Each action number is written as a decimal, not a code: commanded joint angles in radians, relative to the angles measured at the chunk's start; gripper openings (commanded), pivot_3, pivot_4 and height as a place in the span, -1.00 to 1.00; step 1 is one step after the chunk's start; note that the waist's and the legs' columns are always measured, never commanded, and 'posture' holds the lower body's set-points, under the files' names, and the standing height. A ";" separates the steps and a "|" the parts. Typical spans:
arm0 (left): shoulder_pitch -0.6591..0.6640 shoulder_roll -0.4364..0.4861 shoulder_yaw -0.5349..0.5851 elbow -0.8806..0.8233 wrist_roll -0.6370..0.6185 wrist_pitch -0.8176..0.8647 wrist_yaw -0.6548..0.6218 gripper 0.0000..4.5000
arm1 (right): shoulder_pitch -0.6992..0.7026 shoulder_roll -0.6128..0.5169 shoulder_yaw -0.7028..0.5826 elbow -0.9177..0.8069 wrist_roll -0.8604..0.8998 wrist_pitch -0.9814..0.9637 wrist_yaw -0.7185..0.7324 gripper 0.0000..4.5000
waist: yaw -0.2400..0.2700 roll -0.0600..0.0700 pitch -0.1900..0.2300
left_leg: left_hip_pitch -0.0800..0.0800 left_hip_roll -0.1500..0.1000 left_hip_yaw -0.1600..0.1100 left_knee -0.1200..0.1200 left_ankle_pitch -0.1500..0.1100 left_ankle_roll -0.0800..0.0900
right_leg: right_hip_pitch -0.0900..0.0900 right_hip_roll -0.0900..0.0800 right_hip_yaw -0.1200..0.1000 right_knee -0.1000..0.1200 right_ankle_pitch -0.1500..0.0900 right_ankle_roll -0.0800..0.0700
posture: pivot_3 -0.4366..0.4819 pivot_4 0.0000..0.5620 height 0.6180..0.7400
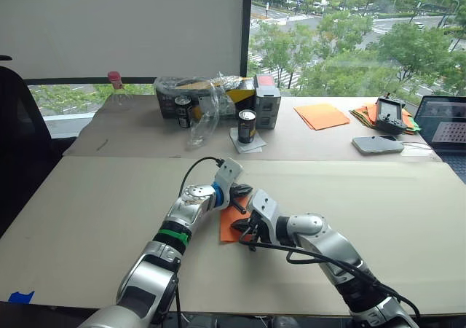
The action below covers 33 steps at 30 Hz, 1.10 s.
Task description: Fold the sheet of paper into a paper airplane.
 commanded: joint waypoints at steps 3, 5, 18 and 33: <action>0.045 0.033 0.007 -0.047 0.013 0.006 -0.014 -0.99 | 0.026 -0.019 0.022 0.048 -0.013 0.053 -0.006 -1.00 | -0.005 0.000 0.000 | 0.000 0.000 0.000 0.000 0.000 0.000 | 0.000 0.000 0.000 0.000 0.000 0.000 | -0.05 -0.47 -0.14; 0.069 0.044 0.014 -0.091 0.004 0.022 -0.017 -0.99 | 0.024 -0.018 0.020 0.055 -0.009 0.055 -0.008 -1.00 | -0.009 0.000 0.000 | 0.000 0.000 0.000 0.000 0.000 0.000 | 0.000 0.000 0.000 0.000 0.000 0.000 | -0.05 -0.47 -0.14; 0.316 0.140 0.038 -0.462 -0.063 0.220 -0.034 -0.99 | -0.038 -0.034 0.034 0.153 -0.029 0.006 0.040 -1.00 | -0.012 0.001 -0.001 | 0.003 0.001 0.000 0.000 0.000 0.000 | 0.002 0.000 0.000 0.000 0.000 0.000 | -0.05 -0.47 -0.14; 0.481 0.242 0.110 -0.684 -0.150 0.303 -0.026 -0.99 | -0.085 -0.061 0.046 0.196 -0.040 -0.039 0.091 -1.00 | -0.006 0.001 -0.001 | 0.016 0.001 -0.001 -0.002 -0.001 0.001 | 0.013 0.000 0.000 -0.003 -0.001 0.001 | -0.05 -0.47 -0.14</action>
